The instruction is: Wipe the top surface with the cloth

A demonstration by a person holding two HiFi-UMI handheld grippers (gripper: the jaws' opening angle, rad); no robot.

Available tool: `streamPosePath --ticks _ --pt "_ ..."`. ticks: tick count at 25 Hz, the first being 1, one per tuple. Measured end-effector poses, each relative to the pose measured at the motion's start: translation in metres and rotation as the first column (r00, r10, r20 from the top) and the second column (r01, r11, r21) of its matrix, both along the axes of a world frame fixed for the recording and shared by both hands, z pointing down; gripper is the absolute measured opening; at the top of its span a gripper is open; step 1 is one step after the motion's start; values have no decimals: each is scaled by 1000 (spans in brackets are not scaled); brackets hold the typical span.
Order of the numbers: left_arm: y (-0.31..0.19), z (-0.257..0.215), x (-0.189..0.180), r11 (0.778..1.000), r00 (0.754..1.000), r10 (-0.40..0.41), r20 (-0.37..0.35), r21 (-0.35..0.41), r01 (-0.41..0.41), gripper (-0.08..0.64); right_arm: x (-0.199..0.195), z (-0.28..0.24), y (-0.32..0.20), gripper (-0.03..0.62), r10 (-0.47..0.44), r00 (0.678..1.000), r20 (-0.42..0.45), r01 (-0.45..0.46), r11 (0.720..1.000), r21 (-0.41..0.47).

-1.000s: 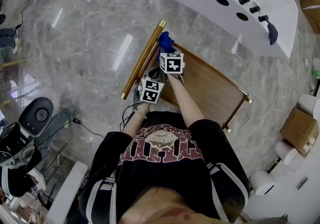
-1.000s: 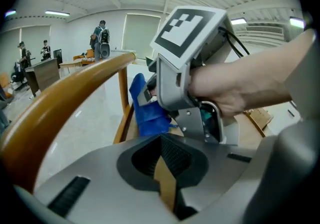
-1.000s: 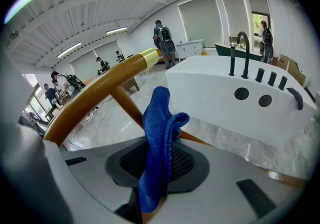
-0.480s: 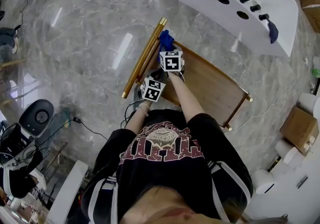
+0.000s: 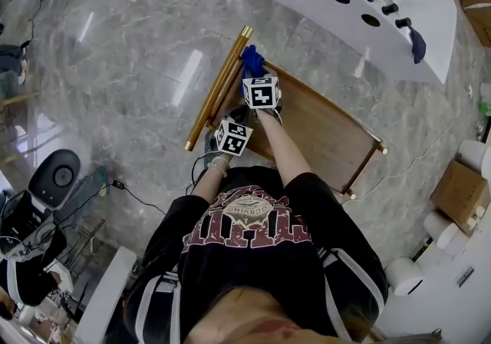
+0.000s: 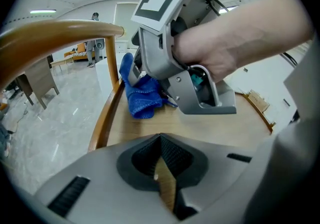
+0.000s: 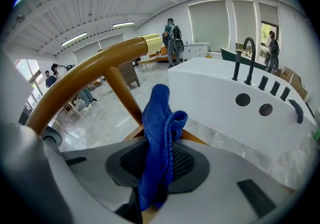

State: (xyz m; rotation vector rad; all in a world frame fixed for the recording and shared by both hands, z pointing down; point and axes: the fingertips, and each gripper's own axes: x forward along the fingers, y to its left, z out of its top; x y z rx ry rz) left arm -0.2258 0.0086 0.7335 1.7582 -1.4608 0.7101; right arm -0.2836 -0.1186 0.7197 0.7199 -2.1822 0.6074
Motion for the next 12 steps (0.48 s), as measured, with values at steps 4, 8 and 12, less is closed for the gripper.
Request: streamPosePath --ticks 4,8,12 --pt "0 1 3 1000 1000 -7 4 -22 7 48 3 3 0 89 -10 1000 8 10 1000 -19" --pt "1 0 3 999 1000 5 15 -31 -5 48 6 1 2 89 -9 1000 7 9 1000 -26" --pt "1 3 5 999 1000 13 23 -33 -12 48 15 2 2 89 -13 1000 4 13 1000 -25"
